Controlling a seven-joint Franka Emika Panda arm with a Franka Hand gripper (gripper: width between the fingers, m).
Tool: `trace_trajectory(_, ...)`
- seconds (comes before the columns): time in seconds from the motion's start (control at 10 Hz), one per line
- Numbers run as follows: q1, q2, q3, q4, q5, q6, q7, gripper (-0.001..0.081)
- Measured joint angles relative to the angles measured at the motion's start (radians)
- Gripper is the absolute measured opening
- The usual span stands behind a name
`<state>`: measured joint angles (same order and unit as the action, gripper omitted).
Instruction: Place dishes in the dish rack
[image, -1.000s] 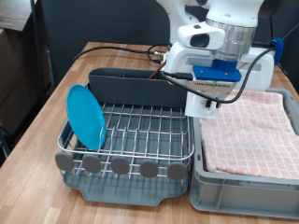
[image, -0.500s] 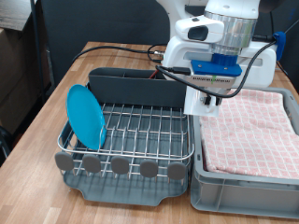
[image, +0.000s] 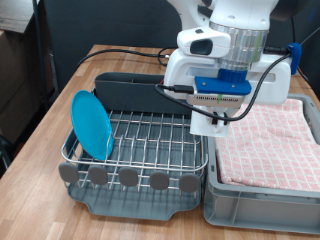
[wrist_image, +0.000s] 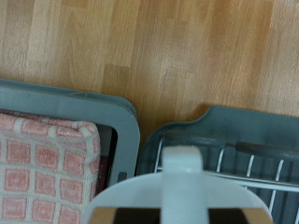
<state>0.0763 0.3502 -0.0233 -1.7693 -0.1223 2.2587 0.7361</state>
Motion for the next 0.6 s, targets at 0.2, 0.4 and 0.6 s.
trace_trajectory(0.2,0.0,0.035,-0.006,0.039,0.0,-0.012,0.0,0.0072)
trace_trajectory(0.4,0.0,0.064,-0.011,0.072,-0.004,-0.038,-0.002,0.0072)
trace_trajectory(0.6,0.0,0.09,-0.019,0.092,-0.01,-0.038,-0.003,0.0072)
